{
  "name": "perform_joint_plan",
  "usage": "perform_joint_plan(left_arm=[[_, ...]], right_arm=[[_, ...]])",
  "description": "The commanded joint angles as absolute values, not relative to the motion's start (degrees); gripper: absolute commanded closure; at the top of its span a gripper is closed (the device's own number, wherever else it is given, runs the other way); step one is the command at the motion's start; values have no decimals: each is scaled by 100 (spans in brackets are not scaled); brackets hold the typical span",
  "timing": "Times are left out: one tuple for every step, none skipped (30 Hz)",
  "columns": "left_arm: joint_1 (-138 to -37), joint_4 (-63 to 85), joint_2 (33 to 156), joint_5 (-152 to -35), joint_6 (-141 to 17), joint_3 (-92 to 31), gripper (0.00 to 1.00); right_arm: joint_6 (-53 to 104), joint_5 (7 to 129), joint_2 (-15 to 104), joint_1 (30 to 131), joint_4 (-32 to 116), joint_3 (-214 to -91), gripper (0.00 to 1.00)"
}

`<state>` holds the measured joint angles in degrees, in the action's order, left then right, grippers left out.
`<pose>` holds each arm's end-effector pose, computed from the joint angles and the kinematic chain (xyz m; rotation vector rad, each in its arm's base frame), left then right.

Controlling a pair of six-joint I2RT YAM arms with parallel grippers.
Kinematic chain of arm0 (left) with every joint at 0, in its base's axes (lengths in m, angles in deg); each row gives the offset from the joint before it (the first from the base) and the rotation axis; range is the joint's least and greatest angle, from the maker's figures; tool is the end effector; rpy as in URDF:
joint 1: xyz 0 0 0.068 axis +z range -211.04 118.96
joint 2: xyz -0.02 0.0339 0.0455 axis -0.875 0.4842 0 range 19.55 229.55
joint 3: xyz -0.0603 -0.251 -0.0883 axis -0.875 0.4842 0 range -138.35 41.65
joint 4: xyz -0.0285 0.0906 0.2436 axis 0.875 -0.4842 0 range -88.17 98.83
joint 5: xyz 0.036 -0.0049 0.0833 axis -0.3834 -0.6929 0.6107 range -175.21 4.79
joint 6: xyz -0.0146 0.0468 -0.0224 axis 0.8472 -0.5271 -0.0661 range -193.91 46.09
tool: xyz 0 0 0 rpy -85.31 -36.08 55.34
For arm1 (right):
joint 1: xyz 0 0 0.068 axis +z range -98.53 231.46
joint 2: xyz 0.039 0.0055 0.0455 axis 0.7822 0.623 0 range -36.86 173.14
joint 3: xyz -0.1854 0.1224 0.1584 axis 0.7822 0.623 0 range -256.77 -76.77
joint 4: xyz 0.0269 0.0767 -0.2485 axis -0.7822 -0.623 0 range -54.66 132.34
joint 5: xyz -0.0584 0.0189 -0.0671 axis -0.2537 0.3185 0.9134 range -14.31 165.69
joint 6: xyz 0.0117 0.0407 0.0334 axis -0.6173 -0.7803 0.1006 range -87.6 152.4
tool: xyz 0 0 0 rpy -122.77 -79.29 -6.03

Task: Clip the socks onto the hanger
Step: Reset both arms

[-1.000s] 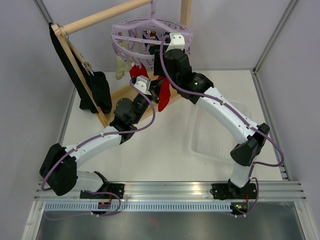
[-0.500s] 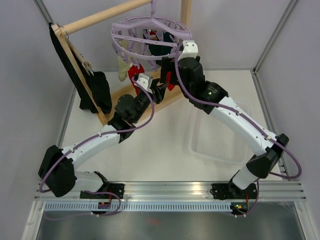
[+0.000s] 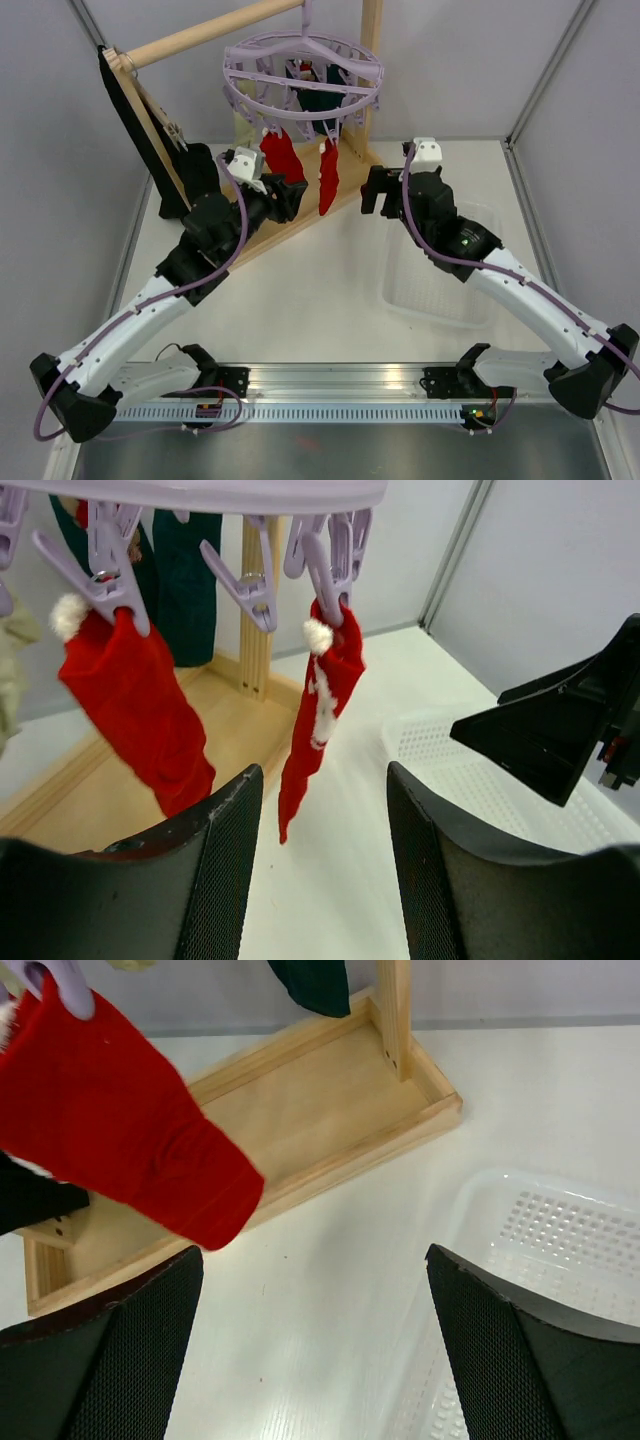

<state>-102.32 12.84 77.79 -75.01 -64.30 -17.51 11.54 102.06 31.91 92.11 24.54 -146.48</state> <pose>0.1798 -0.1493 0.4112 0.2702 1.4897 -0.5839 0.2149 0.1638 0.3928 -0.0011 1.8459 0.3236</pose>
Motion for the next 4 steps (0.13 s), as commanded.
perform_joint_plan(left_arm=[[-10261, 76, 7405, -7440, -6266, -2049, 42], [-10261, -56, 7308, -7440, -6318, -2032, 41], [-10261, -101, 7212, -7449, -6362, -2023, 41], [-10261, -197, 7028, -7449, -6432, -2031, 40]], right_arm=[[1078, 10179, 2879, 9198, 2767, -14374, 2], [1104, 10205, 2836, 9198, 2714, -14339, 2], [1113, 10258, 2800, 9198, 2705, -14243, 2], [1157, 10371, 2765, 9198, 2723, -14181, 2]])
